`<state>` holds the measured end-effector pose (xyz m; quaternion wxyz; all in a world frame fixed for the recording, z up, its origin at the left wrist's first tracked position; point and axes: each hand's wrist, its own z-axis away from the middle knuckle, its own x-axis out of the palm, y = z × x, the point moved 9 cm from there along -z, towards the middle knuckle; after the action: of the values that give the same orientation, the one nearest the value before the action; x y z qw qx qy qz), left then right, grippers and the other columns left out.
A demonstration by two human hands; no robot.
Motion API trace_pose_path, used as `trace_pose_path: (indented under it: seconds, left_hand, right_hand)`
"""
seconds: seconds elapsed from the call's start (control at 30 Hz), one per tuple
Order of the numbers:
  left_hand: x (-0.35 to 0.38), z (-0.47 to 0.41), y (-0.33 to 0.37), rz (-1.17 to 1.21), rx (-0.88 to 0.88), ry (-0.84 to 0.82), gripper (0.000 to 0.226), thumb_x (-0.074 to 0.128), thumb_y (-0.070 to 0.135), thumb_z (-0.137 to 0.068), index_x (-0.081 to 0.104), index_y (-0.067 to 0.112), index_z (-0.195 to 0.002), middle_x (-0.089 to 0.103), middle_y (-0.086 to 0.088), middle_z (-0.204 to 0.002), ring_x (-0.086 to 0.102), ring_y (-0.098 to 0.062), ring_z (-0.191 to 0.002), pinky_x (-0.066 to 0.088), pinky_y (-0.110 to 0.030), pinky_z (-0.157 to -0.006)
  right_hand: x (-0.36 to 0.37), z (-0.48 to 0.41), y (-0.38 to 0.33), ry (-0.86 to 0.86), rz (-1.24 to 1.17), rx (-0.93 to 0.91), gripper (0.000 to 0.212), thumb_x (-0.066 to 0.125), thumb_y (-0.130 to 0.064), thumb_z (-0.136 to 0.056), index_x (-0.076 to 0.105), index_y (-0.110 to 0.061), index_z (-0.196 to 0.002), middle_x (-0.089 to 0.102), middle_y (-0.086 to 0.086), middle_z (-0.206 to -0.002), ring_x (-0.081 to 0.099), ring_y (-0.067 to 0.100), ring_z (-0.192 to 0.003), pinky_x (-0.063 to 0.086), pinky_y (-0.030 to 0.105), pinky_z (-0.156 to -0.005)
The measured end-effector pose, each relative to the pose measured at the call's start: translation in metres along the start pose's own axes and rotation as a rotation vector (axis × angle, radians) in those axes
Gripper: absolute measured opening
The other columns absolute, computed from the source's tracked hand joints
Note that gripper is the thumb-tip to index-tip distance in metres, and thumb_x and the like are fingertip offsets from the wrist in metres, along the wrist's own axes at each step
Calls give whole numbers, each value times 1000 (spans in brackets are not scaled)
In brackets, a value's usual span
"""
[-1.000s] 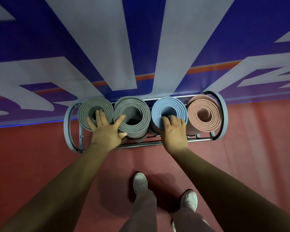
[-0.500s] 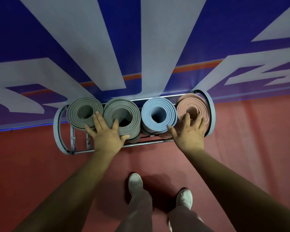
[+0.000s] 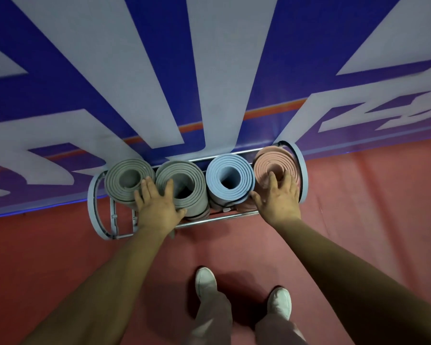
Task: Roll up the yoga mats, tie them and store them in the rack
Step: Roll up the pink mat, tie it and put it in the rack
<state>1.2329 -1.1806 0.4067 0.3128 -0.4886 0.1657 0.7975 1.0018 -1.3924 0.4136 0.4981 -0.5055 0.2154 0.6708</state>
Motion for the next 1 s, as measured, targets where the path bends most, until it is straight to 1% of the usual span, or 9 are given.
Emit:
trace_pose_path:
  seconds: [0.1,0.17,0.23,0.3,0.37,0.57,0.7,0.87,1.0]
  left_hand:
    - [-6,4,3,18,11,-13,92,55,62,-87,6,24,-155,-7,-29,-159,-8,-39,-149,0,-52,-120]
    - [-10,10,2,41,15,-4,88,56,60,-87,11,24,-154,-2,-27,-159,-4,-39,-149,1,-50,-120]
    - [-16,18,-1,79,11,12,80,59,57,-86,24,22,-149,11,-27,-157,8,-39,-147,8,-49,-119]
    - [-24,26,-6,88,3,11,71,59,57,-86,36,17,-140,31,-24,-147,26,-38,-139,21,-47,-116]
    - [-33,36,-9,92,0,-7,65,57,57,-87,42,14,-132,42,-20,-135,37,-36,-129,31,-44,-109]
    - [-47,62,-4,228,16,-51,60,58,48,-90,45,12,-136,45,-16,-137,41,-33,-128,38,-43,-105]
    - [-48,83,-2,301,-19,3,53,60,44,-89,53,8,-128,54,-18,-126,52,-35,-118,46,-43,-98]
    - [-53,131,6,440,-40,24,34,61,35,-89,61,9,-109,63,-13,-111,61,-31,-103,51,-40,-88]
    - [-65,159,3,551,-115,53,22,60,30,-91,63,8,-95,69,-11,-99,63,-28,-95,40,-28,-72]
  right_hand:
    - [-4,2,0,-14,-12,8,80,45,-60,-96,17,-17,-157,4,25,-162,2,40,-150,8,51,-123]
    - [-8,7,2,-14,-22,18,79,46,-58,-96,17,-17,-156,4,25,-162,2,39,-151,7,49,-123]
    - [-14,15,3,-16,-19,22,78,44,-58,-96,17,-15,-156,5,25,-162,2,38,-151,8,48,-123]
    - [-21,25,4,-35,-21,32,78,43,-57,-97,16,-14,-156,5,24,-162,3,37,-151,9,47,-123]
    - [-30,38,3,-54,-30,38,77,43,-56,-98,17,-14,-156,6,25,-162,4,37,-151,11,47,-123]
    - [-49,64,-10,-42,-57,-14,72,44,-56,-96,28,-12,-150,18,27,-157,19,41,-145,19,49,-120]
    - [-47,76,-19,-76,-105,-62,67,49,-53,-95,35,-11,-146,21,26,-156,21,41,-145,22,50,-119]
    - [-54,104,-5,-98,-142,-86,56,52,-52,-93,48,-7,-127,40,21,-136,39,39,-128,36,50,-109]
    - [-66,125,1,-81,-132,-142,52,53,-49,-94,50,-6,-124,43,20,-129,43,39,-123,39,47,-106]
